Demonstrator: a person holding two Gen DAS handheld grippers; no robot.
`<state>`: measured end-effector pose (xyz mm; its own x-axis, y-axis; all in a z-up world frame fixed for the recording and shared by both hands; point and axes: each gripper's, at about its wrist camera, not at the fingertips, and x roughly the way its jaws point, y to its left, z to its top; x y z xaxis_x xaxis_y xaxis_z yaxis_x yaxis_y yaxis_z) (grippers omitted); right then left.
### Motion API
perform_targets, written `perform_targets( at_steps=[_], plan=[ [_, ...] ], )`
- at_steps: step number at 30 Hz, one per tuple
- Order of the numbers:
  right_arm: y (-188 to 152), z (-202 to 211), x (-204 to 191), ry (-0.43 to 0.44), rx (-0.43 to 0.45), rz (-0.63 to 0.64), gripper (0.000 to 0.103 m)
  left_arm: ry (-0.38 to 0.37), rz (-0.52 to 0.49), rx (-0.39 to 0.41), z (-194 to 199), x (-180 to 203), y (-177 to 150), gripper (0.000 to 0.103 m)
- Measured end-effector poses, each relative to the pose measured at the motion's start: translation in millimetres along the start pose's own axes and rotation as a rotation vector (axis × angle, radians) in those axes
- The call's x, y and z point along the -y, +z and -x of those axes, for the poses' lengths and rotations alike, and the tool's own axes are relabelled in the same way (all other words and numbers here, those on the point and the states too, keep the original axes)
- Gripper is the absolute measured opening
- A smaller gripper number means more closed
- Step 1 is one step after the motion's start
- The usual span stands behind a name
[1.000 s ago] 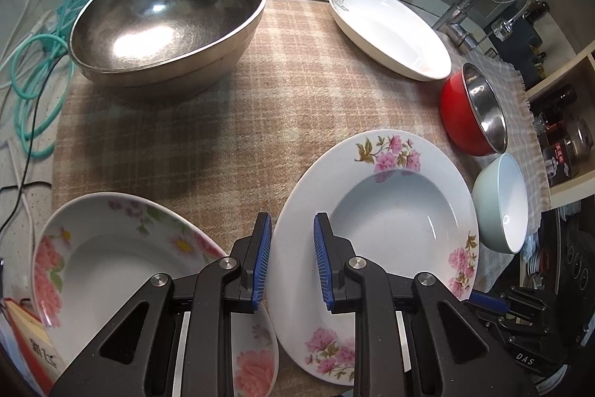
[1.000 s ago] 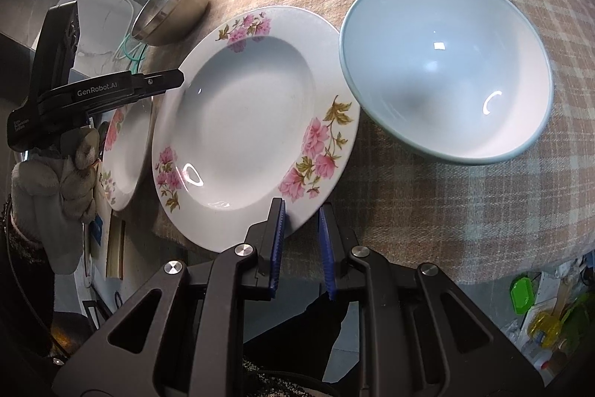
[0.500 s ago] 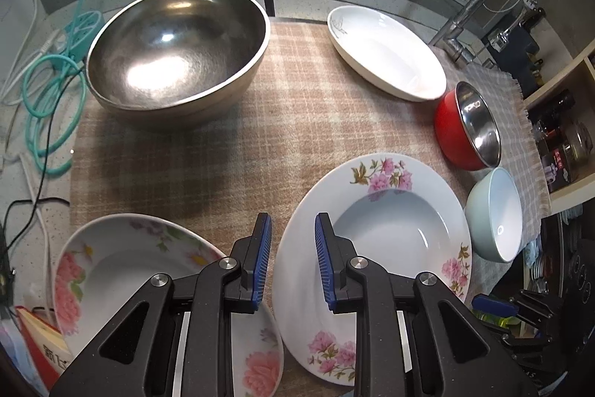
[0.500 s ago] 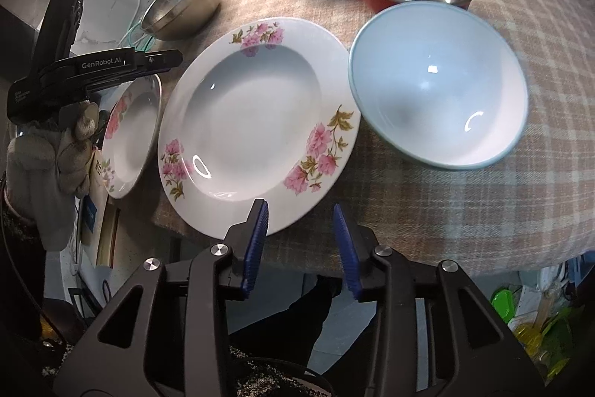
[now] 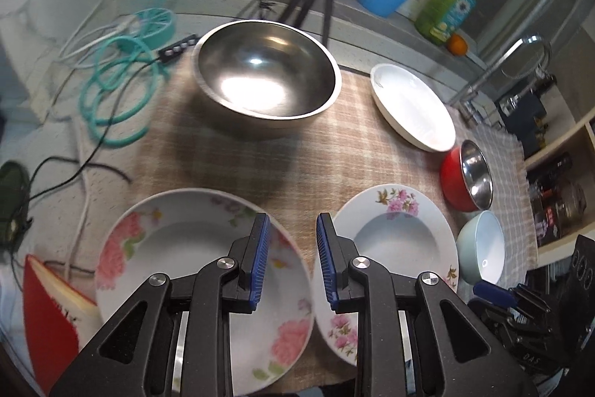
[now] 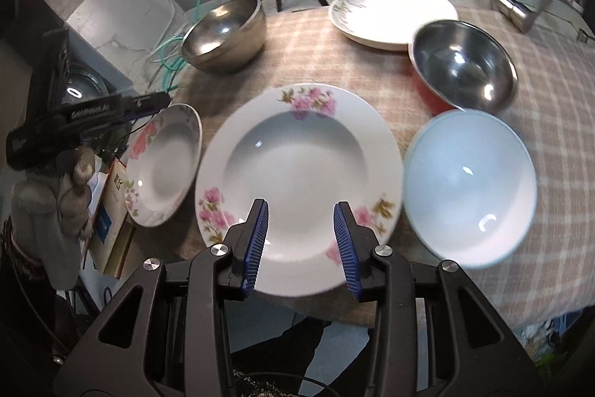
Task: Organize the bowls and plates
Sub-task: 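Grasp the rim of the pink-rose plate with the left gripper and lift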
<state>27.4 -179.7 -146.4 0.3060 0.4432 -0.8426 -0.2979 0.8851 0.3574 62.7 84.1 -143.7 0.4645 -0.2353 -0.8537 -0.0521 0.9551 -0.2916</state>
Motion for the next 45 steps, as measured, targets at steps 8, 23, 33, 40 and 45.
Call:
perform_targets(
  at_steps=[8, 23, 33, 40, 45],
  plan=[
    [35, -29, -32, 0.108, -0.053, 0.085, 0.038, 0.065, 0.155, 0.059, 33, -48, -18, 0.024],
    [75, -97, -81, 0.206, -0.158, 0.176, 0.038, 0.118, 0.451, 0.059, 55, -120, -90, 0.024],
    [94, -134, -99, 0.217, -0.204, 0.199, 0.038, 0.095, 0.512, 0.007, 39, -129, -103, 0.024],
    [98, -153, -98, 0.203, -0.235, 0.191, 0.038, 0.079, 0.546, -0.018, 31, -139, -107, 0.024],
    [98, -159, -99, 0.207, -0.251, 0.188, 0.038, 0.063, 0.533, -0.026, 25, -139, -104, 0.024]
  ],
)
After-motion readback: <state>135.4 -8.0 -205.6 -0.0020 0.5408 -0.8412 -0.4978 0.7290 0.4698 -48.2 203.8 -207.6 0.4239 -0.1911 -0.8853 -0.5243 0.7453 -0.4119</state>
